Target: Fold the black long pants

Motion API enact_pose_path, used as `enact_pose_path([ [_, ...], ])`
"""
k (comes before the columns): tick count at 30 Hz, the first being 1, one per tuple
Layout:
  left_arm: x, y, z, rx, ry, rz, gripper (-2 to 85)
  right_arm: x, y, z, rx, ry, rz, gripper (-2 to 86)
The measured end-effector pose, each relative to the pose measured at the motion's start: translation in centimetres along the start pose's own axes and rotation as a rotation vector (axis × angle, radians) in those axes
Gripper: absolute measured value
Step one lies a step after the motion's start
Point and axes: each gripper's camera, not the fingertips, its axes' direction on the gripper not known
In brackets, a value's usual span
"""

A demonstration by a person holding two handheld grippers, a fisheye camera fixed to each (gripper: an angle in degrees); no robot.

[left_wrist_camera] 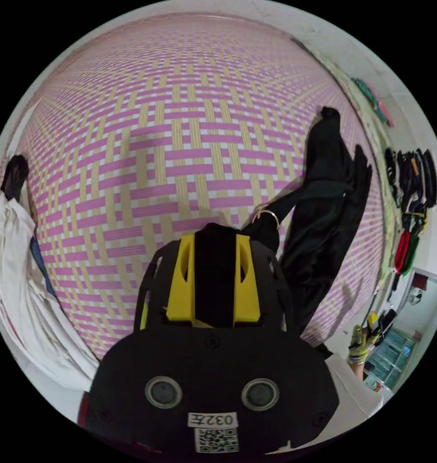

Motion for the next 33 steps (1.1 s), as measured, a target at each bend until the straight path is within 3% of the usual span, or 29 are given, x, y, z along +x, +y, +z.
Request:
enact_pose_path([
  [2,0.4,1.7,0.2,0.02,0.009,0.01,4.8,0.6,-0.1,0.2,0.008,-0.003,0.013,-1.0],
  [4,-0.6,4.6,-0.9,0.125,0.131,0.005,2.0,0.9,-0.4,0.5,0.006,-0.012,0.014,-1.0],
  [6,-3.7,11.6,-3.9,0.396,0.476,0.026,0.3,0.9,-1.0,0.9,-0.006,-0.015,-0.006,-1.0],
  [7,-4.6,14.0,-4.7,0.482,0.56,0.037,0.1,0.9,-1.1,1.1,-0.01,-0.016,-0.012,-1.0],
  [9,-8.2,25.6,-7.0,0.839,0.837,0.111,-0.5,0.8,-1.8,1.5,-0.024,-0.022,-0.035,-1.0],
  [12,-13.1,40.8,-6.0,1.14,0.99,0.149,-0.9,0.9,-2.7,2.2,-0.041,-0.028,-0.056,-1.0],
  [16,-18.4,54.4,2.9,1.132,0.986,-0.177,-1.5,1.5,-3.9,3.7,-0.095,-0.037,-0.056,-1.0],
  [18,-20.2,61.9,11.2,0.984,0.94,-0.564,-1.6,1.8,-4.9,5.2,-0.138,-0.045,-0.06,-1.0],
  [19,-20.3,63.5,13.3,0.935,0.938,-0.648,-1.6,1.7,-5.2,5.6,-0.147,-0.047,-0.064,-1.0],
  [21,-19.7,67.8,20.2,0.677,0.91,-0.894,-1.6,1.2,-6.5,7.2,-0.183,-0.052,-0.088,-1.0],
  [33,-19.3,79.0,25.1,0.848,0.873,-1.064,3.9,1.1,-10.1,12.4,-0.275,-0.106,-0.109,-1.0],
])
